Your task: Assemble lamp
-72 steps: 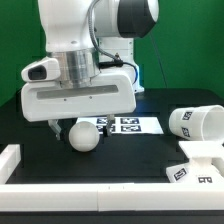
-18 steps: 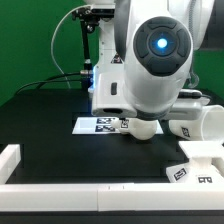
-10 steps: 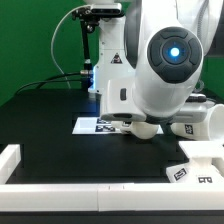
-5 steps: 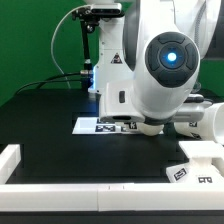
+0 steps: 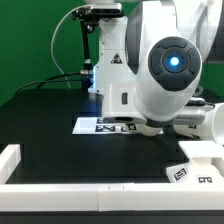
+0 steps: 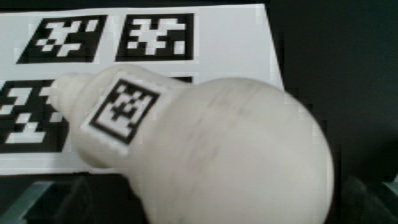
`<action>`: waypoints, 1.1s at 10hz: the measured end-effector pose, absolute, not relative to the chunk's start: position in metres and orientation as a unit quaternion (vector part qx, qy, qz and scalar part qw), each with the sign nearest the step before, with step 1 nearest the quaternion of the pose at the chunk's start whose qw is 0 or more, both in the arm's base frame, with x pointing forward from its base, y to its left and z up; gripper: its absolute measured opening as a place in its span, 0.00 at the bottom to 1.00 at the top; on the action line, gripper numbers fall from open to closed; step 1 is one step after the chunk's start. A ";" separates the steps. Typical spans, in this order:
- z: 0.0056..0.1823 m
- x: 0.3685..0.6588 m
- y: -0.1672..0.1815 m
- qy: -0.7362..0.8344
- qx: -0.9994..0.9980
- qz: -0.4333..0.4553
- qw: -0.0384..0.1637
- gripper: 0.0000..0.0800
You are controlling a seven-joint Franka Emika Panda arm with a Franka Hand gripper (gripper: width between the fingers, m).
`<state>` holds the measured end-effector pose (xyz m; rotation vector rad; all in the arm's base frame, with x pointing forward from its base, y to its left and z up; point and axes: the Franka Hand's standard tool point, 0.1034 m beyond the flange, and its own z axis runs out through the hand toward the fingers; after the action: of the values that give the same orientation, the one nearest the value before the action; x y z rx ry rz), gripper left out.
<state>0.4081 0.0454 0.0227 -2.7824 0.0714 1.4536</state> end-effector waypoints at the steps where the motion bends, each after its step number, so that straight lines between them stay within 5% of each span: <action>1: 0.023 0.408 0.045 0.023 -0.886 0.463 0.001 0.87; 11: 0.025 0.405 0.029 -0.018 -0.891 0.453 0.031 0.87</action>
Offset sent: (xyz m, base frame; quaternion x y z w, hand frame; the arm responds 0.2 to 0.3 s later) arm -0.0039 -0.0116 0.0052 0.0051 -0.0043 -0.0216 0.9997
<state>0.4045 0.0289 0.0247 -2.7443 -0.0549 1.3948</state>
